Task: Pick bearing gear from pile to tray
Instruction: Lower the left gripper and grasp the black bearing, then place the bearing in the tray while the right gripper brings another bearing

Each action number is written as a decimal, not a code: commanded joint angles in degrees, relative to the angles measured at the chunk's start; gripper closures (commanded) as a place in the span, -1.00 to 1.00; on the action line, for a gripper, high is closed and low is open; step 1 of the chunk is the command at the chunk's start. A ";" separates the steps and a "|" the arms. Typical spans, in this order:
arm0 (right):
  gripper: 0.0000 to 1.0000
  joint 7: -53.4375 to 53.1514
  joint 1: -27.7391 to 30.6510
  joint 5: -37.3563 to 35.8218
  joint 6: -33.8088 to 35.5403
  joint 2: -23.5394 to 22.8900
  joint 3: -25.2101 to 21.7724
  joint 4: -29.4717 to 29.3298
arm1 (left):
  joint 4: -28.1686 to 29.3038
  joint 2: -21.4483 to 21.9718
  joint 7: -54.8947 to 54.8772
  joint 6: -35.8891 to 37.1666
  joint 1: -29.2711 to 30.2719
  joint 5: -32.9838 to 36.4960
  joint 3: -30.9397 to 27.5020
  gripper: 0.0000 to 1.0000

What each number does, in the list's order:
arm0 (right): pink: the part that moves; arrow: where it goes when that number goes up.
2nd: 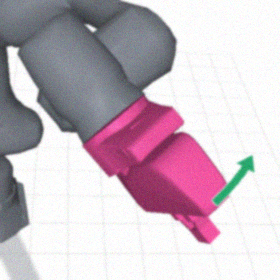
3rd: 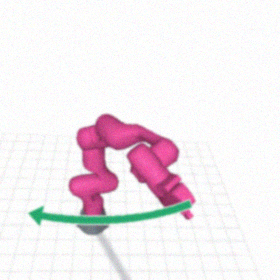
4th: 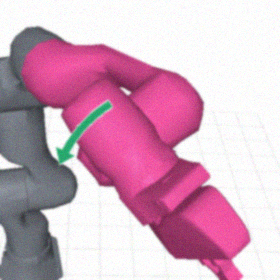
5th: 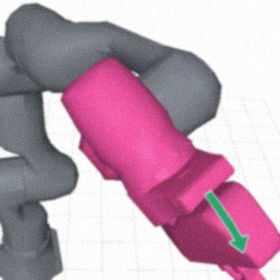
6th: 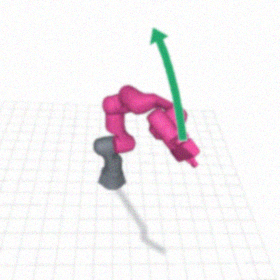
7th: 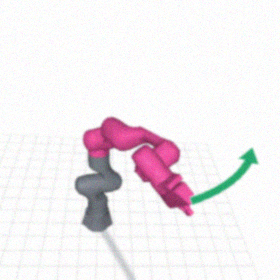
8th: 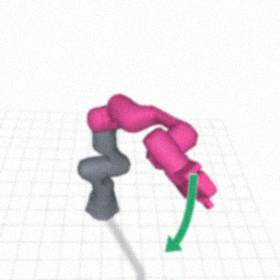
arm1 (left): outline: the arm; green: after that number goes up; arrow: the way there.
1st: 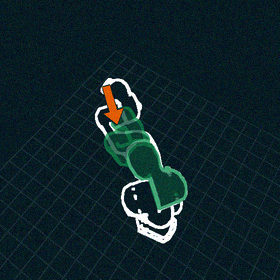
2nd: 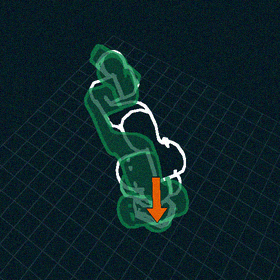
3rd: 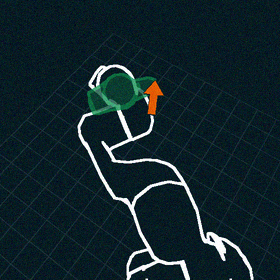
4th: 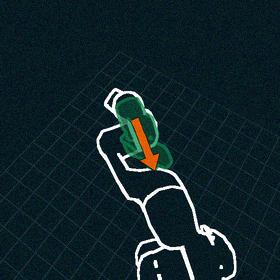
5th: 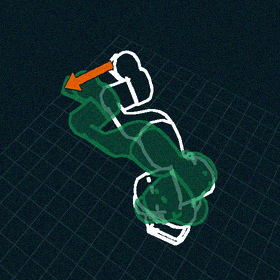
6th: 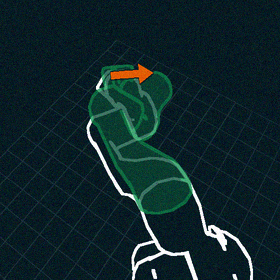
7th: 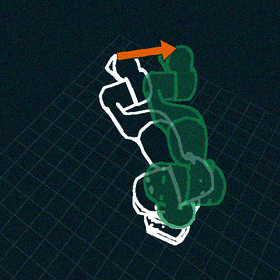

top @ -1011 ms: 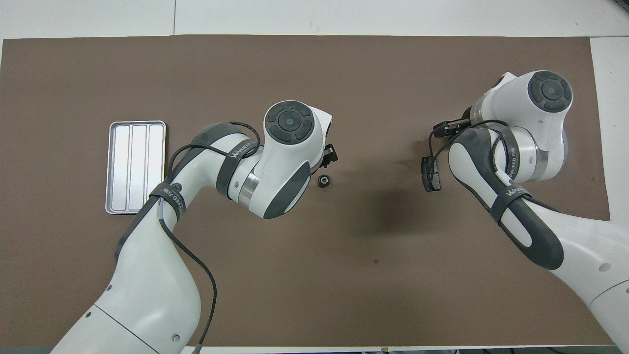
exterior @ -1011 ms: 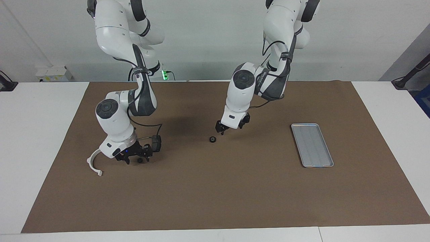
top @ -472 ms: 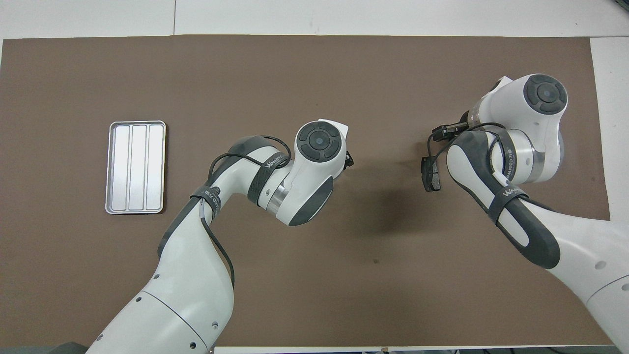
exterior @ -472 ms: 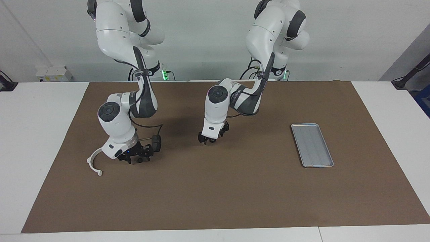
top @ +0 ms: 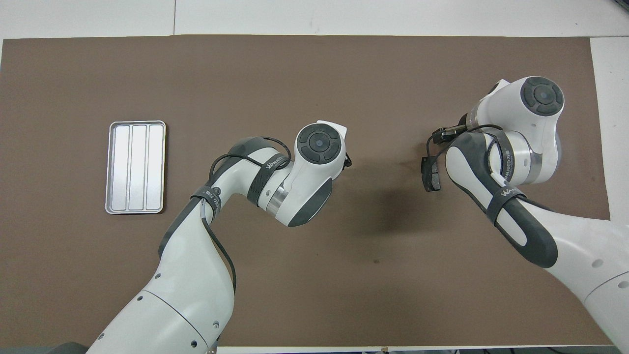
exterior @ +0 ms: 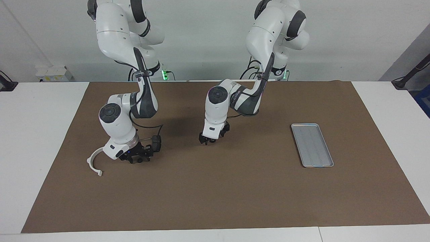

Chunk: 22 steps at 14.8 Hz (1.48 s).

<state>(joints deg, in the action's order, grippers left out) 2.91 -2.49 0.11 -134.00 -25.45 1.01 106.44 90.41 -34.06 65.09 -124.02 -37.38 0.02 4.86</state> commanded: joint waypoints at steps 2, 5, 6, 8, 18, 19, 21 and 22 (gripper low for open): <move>0.60 1.57 0.91 0.24 -1.52 0.05 0.75 0.35 | 0.82 0.14 1.44 -1.05 -1.21 1.39 -0.99 -0.33; 1.00 1.49 0.91 -0.11 0.14 0.40 0.75 -1.58 | 1.25 0.14 1.53 -1.39 -1.29 1.39 -0.99 0.52; 1.00 1.49 0.82 -0.11 1.63 0.75 0.75 -2.63 | 1.26 0.22 1.53 -1.31 -1.29 1.39 -0.99 0.77; 1.00 1.05 0.38 -0.03 5.58 1.53 0.75 -5.53 | 1.26 0.23 1.79 -0.87 -1.29 1.39 -0.99 1.00; 1.00 -4.56 -0.75 0.15 20.53 4.53 1.19 -15.83 | 10.02 13.12 -9.60 6.87 7.04 1.39 -3.19 1.00; 1.00 -8.41 -3.02 -0.02 21.58 5.22 1.19 -15.92 | 13.18 16.28 -12.68 6.87 9.14 1.39 -3.10 1.00; 1.00 -18.94 -8.12 -0.38 23.60 6.45 1.01 -16.00 | 20.21 22.87 -20.75 6.43 13.63 1.30 -3.10 1.00; 1.00 -24.65 -11.10 -0.64 24.48 6.98 1.01 -15.92 | 22.07 24.55 -26.01 6.51 16.60 1.30 -3.10 1.00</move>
<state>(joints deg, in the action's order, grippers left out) -12.19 -8.63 0.11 -111.91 -20.23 2.02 90.49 103.43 -17.43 46.82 -116.99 -25.46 0.55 1.14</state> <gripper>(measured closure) 0.762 0.652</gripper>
